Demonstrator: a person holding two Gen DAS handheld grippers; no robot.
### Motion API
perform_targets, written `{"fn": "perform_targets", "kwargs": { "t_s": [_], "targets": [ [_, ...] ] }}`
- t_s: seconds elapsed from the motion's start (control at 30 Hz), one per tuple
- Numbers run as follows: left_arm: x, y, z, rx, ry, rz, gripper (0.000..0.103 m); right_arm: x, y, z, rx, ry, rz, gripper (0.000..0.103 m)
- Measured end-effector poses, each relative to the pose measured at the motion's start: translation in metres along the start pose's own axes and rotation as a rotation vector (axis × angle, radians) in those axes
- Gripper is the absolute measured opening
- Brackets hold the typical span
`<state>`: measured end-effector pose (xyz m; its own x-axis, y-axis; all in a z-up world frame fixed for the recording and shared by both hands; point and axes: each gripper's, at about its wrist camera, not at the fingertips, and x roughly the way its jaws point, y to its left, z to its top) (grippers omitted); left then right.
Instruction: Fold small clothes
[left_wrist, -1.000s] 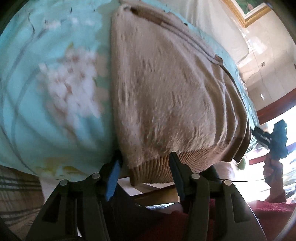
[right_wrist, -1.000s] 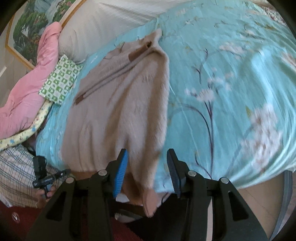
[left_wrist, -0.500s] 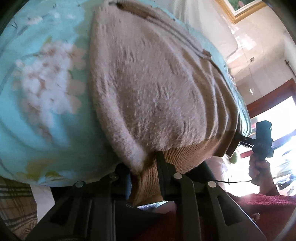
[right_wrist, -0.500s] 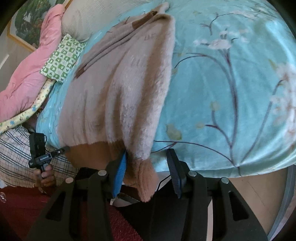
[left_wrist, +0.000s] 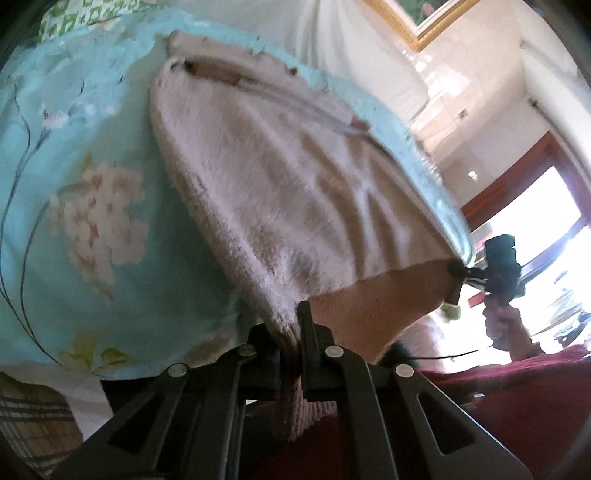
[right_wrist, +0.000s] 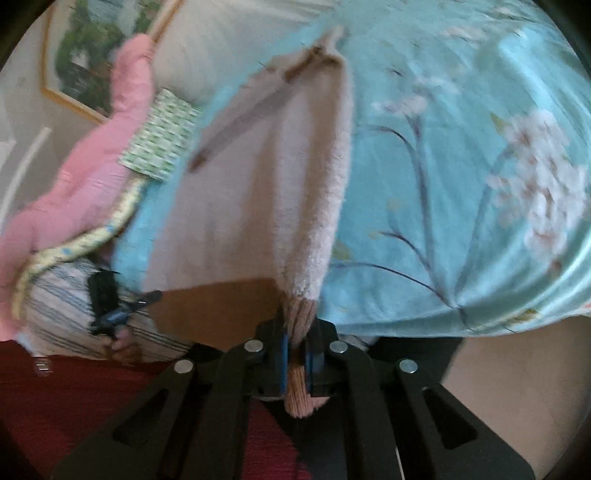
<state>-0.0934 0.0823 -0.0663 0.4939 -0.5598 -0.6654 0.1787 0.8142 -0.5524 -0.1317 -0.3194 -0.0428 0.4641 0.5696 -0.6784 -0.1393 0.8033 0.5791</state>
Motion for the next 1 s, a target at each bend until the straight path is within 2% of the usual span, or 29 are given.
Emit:
{"fn": "perform_targets", "kwargs": {
  "t_s": [0.2, 0.37, 0.47, 0.6, 0.7, 0.87, 1.0],
  "targets": [
    [-0.028, -0.012, 0.031, 0.003, -0.106, -0.085, 0.005, -0.011, 0.021, 0.028, 0.012, -0.125, 0.193, 0.007],
    [-0.037, -0.012, 0.071, 0.006, -0.192, -0.121, 0.005, -0.016, 0.026, 0.073, 0.030, -0.222, 0.274, 0.007],
    [-0.038, -0.006, 0.103, 0.010, -0.245, -0.117, 0.005, -0.011, 0.036, 0.098, 0.013, -0.247, 0.272, 0.007],
    [-0.035, 0.002, 0.151, 0.002, -0.344, -0.101, 0.004, 0.004, 0.038, 0.147, 0.012, -0.296, 0.256, 0.007],
    [-0.030, 0.009, 0.186, -0.003, -0.382, -0.083, 0.004, 0.013, 0.038, 0.184, 0.018, -0.340, 0.238, 0.007],
    [-0.011, 0.024, 0.244, 0.000, -0.404, -0.032, 0.004, 0.038, 0.035, 0.247, 0.030, -0.369, 0.214, 0.007],
    [0.009, 0.044, 0.283, -0.039, -0.401, -0.002, 0.004, 0.059, 0.029, 0.284, 0.032, -0.369, 0.185, 0.007]
  ]
}}
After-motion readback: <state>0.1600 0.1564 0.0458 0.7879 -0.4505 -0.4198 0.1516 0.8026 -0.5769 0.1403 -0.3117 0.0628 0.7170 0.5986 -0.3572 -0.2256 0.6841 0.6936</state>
